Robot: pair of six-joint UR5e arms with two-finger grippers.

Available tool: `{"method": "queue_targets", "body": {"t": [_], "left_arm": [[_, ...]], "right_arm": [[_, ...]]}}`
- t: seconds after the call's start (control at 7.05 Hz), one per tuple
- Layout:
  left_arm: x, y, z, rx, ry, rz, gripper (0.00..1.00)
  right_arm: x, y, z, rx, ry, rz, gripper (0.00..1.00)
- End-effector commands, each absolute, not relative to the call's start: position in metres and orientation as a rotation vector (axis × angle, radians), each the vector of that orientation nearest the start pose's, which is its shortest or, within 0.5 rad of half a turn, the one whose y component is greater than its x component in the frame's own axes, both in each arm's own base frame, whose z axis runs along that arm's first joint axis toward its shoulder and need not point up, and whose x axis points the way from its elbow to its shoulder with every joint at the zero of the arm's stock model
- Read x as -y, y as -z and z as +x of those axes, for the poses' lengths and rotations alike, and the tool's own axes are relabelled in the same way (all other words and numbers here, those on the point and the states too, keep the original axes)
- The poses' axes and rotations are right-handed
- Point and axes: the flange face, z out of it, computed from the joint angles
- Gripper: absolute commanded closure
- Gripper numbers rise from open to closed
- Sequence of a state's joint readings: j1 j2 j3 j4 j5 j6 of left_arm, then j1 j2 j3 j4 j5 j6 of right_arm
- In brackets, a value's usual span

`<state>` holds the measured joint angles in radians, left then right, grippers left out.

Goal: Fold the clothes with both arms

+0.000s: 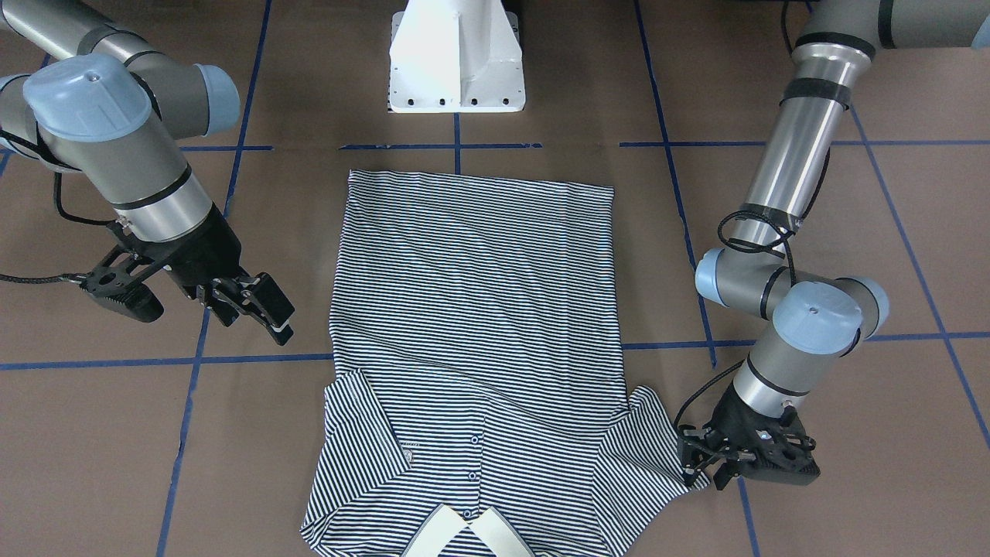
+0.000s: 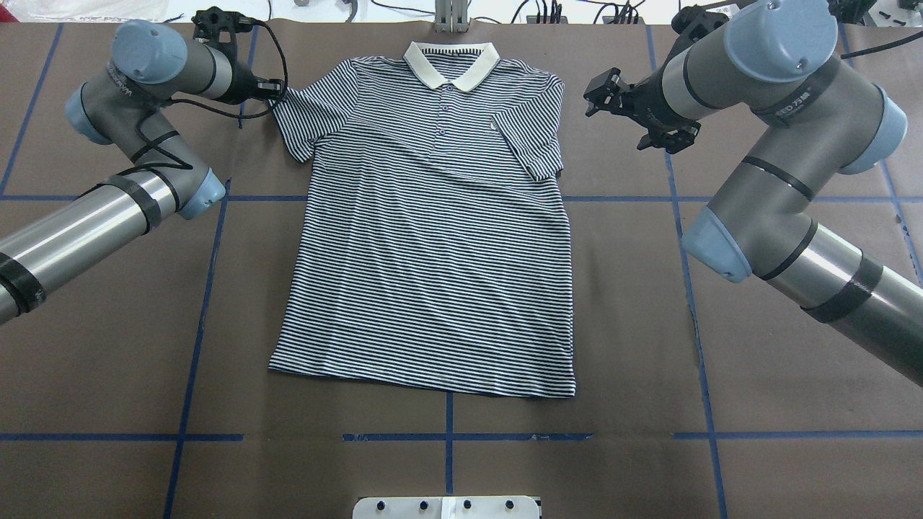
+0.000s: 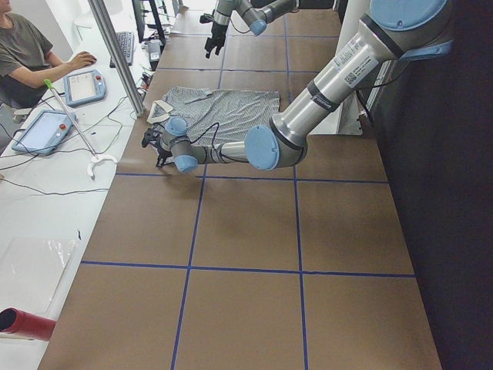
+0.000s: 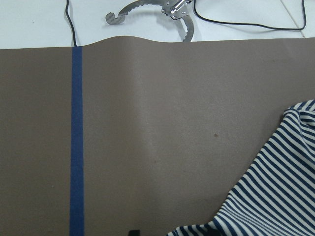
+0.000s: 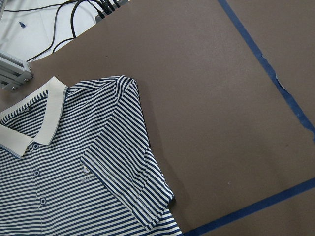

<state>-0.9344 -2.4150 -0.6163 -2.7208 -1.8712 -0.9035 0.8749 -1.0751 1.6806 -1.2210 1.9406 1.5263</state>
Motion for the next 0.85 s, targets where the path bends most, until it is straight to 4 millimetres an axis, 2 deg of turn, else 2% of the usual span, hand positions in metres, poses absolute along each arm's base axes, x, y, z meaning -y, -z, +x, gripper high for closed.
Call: {"method": "queue_targets", "body": {"t": [0.0, 0.14, 0.43, 0.57, 0.71], "left_arm": [[0.738, -0.451, 0.421, -0.890, 0.098, 0.571, 0.53], [0.738, -0.453, 0.421, -0.888, 0.099, 0.569, 0.53], [0.737, -0.449, 0.425, -0.892, 0.094, 0.570, 1.00], [0.737, -0.430, 0.426, -0.924, 0.081, 0.583, 1.00], [0.734, -0.400, 0.419, -0.997, 0.068, 0.584, 1.00]], "right_arm": [[0.567, -0.286, -0.347, 1.012, -0.583, 0.116, 0.00], [0.566, -0.285, -0.347, 1.013, -0.582, 0.117, 0.00], [0.566, -0.284, -0.346, 1.014, -0.582, 0.118, 0.00], [0.566, -0.283, -0.346, 1.016, -0.584, 0.117, 0.00], [0.565, -0.282, -0.348, 1.017, -0.581, 0.116, 0.00]]}}
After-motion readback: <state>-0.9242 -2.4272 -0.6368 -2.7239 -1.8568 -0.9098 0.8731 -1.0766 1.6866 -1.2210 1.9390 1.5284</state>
